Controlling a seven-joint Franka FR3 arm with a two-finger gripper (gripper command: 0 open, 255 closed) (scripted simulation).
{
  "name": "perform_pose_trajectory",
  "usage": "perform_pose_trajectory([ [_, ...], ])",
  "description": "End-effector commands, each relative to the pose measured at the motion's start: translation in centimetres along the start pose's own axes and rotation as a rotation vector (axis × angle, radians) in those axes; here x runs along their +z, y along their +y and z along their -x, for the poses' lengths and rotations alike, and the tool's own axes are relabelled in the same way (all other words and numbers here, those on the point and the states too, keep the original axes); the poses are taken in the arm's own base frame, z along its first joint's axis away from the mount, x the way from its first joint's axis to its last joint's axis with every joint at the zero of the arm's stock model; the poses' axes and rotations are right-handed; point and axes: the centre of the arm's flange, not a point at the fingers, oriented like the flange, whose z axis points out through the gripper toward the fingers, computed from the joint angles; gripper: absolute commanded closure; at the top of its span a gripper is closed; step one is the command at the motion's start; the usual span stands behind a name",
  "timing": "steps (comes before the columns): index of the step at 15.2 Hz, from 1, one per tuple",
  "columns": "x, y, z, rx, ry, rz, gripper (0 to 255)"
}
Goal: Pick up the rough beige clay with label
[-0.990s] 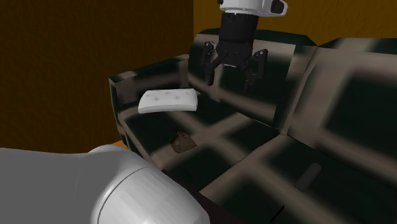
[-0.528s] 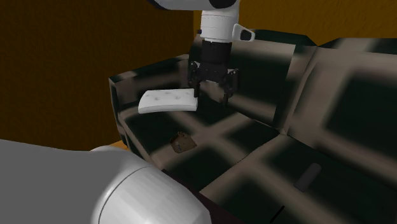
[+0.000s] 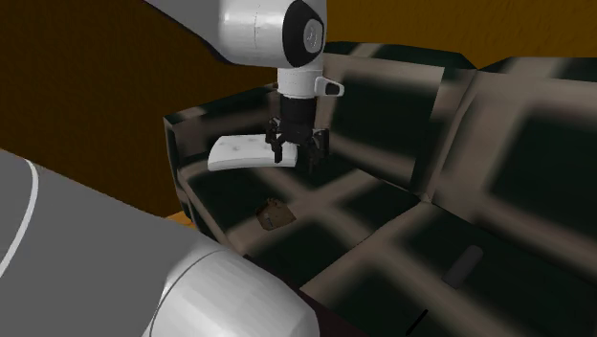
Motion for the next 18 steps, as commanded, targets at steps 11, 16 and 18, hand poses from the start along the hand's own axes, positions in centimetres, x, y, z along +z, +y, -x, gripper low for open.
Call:
perform_pose_trajectory([
  [11, 10.8, -10.7, -6.3, 0.021, 0.002, 0.032, 0],
  [16, 15.3, -15.0, -8.8, 0.030, 0.002, 0.046, 0],
  [18, 17.2, -16.7, -9.8, 0.034, 0.002, 0.052, 0],
])
